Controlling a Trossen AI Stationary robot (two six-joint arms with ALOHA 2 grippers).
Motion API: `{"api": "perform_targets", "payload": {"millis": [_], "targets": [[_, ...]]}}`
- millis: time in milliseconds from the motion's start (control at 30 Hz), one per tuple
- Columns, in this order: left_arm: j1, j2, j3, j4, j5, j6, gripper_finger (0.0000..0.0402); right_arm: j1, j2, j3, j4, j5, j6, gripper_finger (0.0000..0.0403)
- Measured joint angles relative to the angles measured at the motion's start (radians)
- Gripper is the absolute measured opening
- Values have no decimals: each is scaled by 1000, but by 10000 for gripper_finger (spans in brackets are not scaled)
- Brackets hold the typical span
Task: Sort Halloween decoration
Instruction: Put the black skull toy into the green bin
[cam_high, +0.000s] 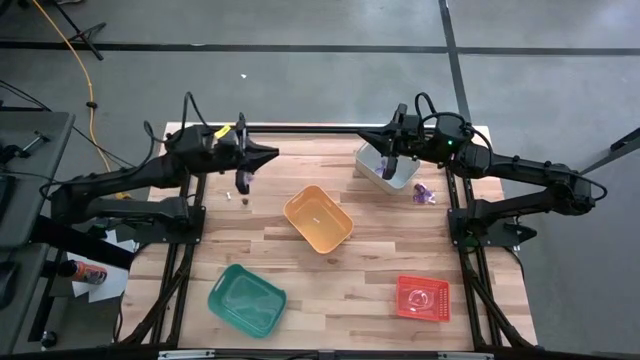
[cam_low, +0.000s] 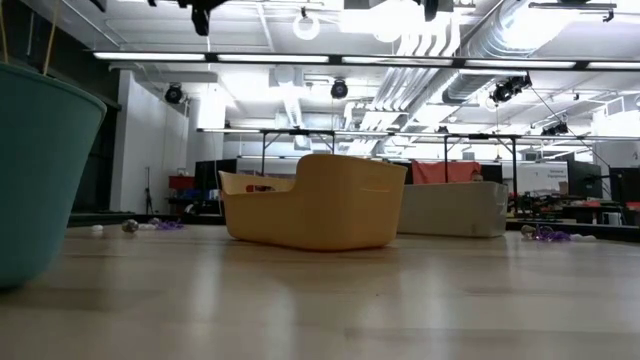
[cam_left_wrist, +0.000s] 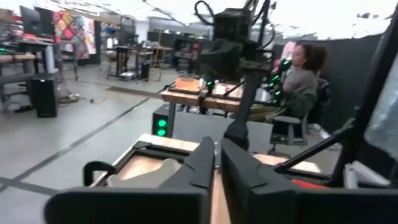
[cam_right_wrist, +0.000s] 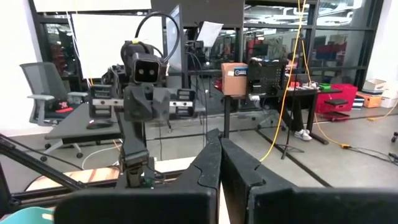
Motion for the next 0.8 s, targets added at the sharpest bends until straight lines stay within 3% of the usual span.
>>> {"api": "perform_targets", "payload": {"millis": [500, 800], "targets": [[-4, -13, 0, -52, 8, -57, 1, 1, 0, 0, -15, -7, 46, 2], [-3, -13, 5, -88, -16, -27, 27, 1, 0, 0, -26, -7, 45, 2]]}}
